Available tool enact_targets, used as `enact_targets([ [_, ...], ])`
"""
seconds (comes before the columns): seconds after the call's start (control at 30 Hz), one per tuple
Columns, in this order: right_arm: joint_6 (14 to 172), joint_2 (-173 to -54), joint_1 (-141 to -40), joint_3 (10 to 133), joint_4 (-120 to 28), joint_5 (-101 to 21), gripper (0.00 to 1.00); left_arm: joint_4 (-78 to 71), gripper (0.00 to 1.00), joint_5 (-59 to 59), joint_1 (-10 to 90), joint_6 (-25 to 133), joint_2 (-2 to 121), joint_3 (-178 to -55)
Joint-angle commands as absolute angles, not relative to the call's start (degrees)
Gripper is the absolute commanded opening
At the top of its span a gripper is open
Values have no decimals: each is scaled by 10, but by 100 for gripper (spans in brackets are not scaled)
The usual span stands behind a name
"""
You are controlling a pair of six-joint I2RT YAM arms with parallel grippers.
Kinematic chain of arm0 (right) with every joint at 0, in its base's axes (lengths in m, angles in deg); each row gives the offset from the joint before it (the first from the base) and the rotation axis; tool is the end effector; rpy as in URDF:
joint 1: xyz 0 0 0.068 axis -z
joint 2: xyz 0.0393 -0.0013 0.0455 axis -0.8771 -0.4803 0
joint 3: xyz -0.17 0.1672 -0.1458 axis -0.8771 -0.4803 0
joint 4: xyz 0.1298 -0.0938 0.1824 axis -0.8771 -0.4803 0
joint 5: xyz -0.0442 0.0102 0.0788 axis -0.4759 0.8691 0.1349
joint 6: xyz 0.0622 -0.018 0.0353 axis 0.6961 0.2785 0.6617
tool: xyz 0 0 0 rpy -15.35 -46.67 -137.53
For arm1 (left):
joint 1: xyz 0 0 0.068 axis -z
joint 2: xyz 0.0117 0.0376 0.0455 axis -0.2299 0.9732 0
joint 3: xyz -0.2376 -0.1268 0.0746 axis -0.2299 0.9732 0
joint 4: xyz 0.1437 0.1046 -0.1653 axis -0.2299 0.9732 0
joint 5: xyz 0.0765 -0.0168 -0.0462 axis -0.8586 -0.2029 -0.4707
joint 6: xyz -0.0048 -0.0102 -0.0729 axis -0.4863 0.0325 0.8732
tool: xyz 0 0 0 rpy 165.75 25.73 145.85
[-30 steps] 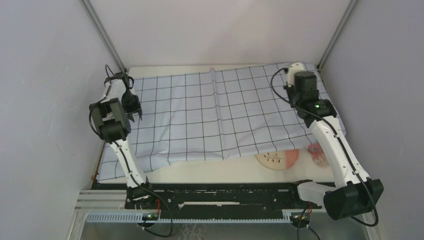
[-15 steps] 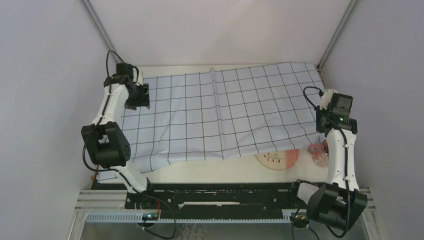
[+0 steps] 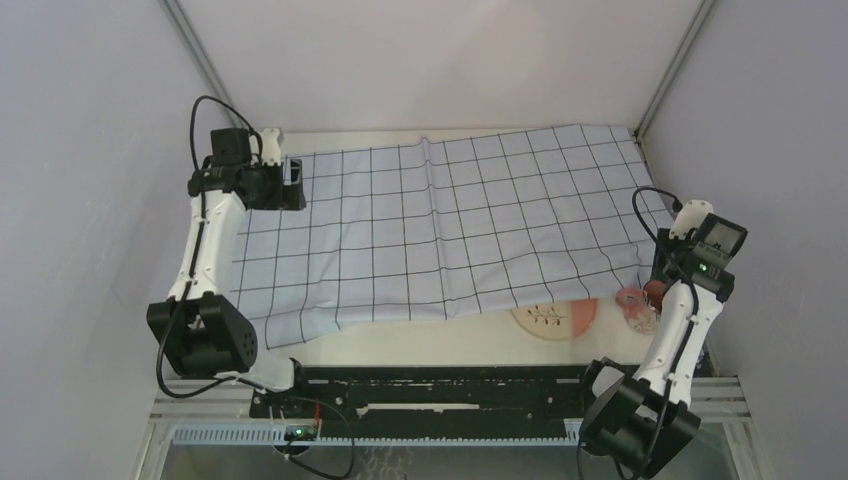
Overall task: Set the dinner table for one person
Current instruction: Pick up the cup at the corner of the board.
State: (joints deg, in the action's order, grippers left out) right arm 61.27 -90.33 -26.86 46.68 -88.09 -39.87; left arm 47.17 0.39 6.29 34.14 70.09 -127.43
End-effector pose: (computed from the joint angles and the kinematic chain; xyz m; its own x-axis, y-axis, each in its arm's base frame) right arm 0.1648 -0.1023 0.2722 -0.7727 0.0211 -0.6344 0.1715 0.9692 -0.1767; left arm 0.3115 0.0289 0.3266 -0.7758 0.0427 -0.6295 0.0800 0.9963 -0.0310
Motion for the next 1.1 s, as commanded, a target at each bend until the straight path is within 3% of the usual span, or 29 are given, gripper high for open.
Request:
enact_targets([
  [0.0, 599, -860, -262, 483, -842, -374, 43, 417, 92, 52, 64, 318, 639, -1259],
  [0.73, 583, -861, -257, 455, -964, -386, 45, 441, 93, 60, 78, 308, 680, -1279],
  [1.07, 580, -890, -266, 420, -941, -393, 45, 447, 93, 66, 84, 304, 691, -1285],
])
